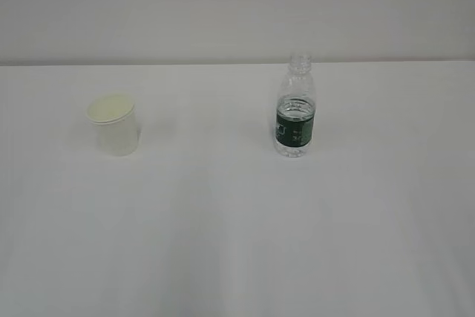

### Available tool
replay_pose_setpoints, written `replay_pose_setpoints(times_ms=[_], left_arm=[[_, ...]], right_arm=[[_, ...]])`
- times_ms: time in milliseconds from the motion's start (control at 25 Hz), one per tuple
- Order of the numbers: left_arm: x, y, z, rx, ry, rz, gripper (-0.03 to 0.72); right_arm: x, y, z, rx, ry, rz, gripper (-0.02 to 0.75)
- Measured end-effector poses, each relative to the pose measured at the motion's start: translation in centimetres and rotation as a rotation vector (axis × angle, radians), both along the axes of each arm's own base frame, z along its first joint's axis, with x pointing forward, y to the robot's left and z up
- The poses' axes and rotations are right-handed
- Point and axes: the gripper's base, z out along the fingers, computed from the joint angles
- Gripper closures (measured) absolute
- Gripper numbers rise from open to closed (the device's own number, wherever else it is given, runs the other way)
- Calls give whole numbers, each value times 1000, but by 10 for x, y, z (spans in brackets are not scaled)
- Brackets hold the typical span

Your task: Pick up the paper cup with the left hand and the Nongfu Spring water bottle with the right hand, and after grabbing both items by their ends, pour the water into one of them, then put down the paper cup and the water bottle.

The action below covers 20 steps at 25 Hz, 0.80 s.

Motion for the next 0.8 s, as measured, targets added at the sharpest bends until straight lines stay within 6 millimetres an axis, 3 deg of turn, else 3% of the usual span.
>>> replay_pose_setpoints(times_ms=[200, 400, 600, 800], left_arm=[[25, 2, 11, -6, -84, 14, 185], [41, 4, 22, 21, -185, 23, 106], [56, 4, 21, 11, -167, 26, 95], [85, 4, 17, 4, -141, 17, 96]], right_arm=[[21, 2, 13, 11, -104, 18, 151], [32, 2, 20, 20, -161, 19, 151], [48, 2, 22, 23, -173, 17, 151], [72, 5, 19, -10, -144, 42, 151]])
